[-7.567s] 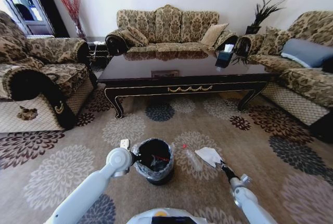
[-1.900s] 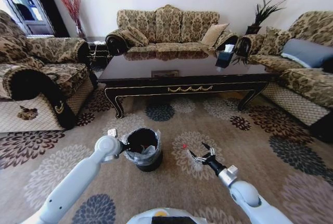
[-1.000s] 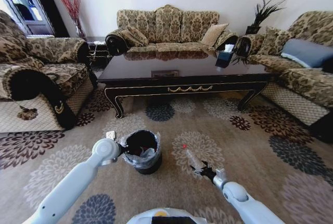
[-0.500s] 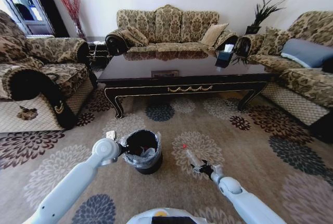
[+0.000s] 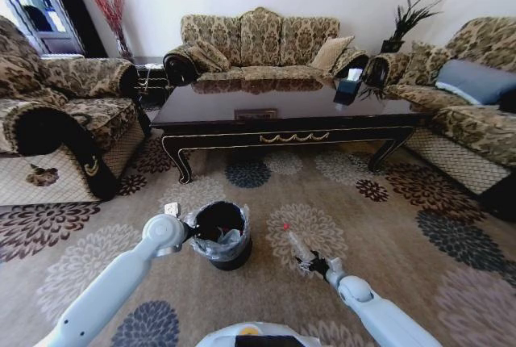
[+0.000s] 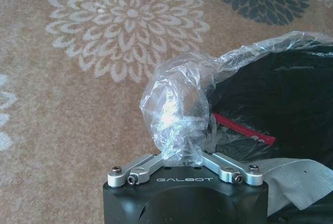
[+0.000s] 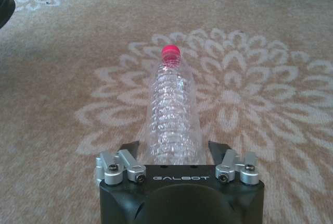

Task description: Move to the front of the table and pick up the trash from the floor, then place it into the trash bin.

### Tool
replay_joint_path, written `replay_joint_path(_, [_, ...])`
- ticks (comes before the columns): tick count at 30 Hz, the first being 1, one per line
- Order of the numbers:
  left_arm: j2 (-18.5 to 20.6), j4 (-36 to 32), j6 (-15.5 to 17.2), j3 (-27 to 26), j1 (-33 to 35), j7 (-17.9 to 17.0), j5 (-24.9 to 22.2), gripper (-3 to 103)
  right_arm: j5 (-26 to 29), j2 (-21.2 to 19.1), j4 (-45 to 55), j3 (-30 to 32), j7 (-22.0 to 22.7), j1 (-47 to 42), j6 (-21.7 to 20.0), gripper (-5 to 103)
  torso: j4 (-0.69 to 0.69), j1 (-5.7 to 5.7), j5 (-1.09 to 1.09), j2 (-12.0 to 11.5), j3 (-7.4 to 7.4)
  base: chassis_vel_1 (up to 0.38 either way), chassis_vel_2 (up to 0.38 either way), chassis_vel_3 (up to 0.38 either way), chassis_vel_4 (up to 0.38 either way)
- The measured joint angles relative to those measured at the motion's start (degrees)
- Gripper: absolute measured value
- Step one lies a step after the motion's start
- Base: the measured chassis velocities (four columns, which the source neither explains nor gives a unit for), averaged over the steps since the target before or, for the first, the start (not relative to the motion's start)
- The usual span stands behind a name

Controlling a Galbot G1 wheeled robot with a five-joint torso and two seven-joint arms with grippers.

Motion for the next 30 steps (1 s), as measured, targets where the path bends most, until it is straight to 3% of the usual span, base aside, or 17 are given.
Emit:
replay_joint_path(6, [-0.2, -0.2, 0.0, -0.1, 0.0, 0.0, -0.1, 0, -0.2, 0.0, 0.1, 0.3, -0.1, -0.4, 0.4, 50, 0.0, 0.0, -0.01, 0.0, 0.0, 0.0, 0.0, 0.0, 0.0])
replay_joint_path(19, [-0.4, -0.3, 0.0, 0.0, 0.0, 0.0, -0.1, 0, -0.5, 0.2, 0.2, 1.3, -0.1, -1.5, 1.3, 24, 0.0, 0.0, 0.0, 0.0, -0.01, 0.0, 0.0, 0.0, 0.0])
replay_joint_path(30, [-1.2, -0.5, 0.0, 0.9, -0.1, 0.0, 0.0, 0, 2.7, -1.1, 5.6, 6.1, 0.6, -3.8, 1.2, 24, 0.0, 0.0, 0.0, 0.0, 0.0, 0.0, 0.0, 0.0, 0.0])
